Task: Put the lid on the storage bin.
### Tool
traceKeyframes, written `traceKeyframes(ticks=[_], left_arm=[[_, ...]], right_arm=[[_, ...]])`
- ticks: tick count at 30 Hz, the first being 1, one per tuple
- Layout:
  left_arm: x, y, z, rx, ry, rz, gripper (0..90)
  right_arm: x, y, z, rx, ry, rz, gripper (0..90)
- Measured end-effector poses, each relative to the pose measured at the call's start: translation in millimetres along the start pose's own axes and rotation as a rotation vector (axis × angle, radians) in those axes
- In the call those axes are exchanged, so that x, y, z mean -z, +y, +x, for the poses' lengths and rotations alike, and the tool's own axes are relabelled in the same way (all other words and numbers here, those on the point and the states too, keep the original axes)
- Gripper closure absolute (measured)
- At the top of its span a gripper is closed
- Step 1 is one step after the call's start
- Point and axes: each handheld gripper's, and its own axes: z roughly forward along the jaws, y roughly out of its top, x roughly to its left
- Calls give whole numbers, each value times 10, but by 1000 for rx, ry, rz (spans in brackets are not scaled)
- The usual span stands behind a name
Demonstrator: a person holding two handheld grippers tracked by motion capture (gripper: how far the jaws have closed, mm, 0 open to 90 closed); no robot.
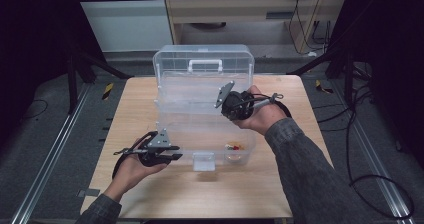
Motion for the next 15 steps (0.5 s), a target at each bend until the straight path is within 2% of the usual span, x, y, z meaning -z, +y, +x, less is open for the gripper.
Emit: traceKeyframes(ticks=[4, 9, 15], left_arm=[[-3, -5, 3, 1, -6, -5, 687], [-8, -8, 2, 4, -6, -10, 683], [-25, -9, -7, 7, 0, -10, 661]], right_arm=[[4, -4, 22, -5, -2, 1, 806], [4, -16, 42, 10, 2, -3, 806], [8, -28, 48, -2, 3, -6, 801]])
